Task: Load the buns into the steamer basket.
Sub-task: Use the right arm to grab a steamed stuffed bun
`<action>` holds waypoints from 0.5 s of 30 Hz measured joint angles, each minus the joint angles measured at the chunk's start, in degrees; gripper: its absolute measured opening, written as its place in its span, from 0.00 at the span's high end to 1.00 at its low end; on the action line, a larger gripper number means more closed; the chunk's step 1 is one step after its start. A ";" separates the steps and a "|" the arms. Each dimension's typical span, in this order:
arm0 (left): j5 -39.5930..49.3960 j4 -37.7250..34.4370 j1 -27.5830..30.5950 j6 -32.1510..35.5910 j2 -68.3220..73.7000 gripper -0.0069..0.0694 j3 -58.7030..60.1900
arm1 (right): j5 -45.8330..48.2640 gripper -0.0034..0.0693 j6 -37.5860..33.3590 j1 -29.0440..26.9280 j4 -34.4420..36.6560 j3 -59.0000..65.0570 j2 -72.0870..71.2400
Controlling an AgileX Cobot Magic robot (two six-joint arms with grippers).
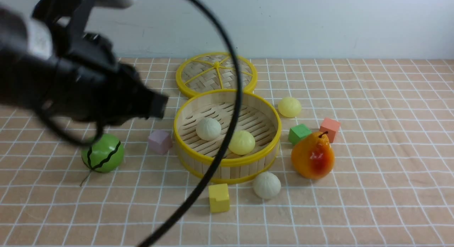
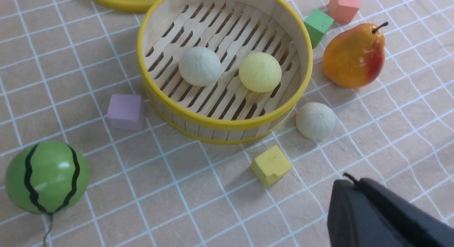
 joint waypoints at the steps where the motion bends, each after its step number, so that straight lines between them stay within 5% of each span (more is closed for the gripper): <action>1: -6.30 -0.39 0.00 0.06 -7.34 0.93 10.00 | 0.00 0.62 0.00 0.00 0.00 0.00 0.00; 9: -40.61 -10.59 0.00 0.11 -35.04 0.93 46.70 | 0.00 0.62 0.00 0.00 0.00 0.00 0.00; 15: -54.59 -16.64 0.00 0.88 -46.01 0.93 58.84 | 0.00 0.62 0.00 0.00 0.00 0.00 0.00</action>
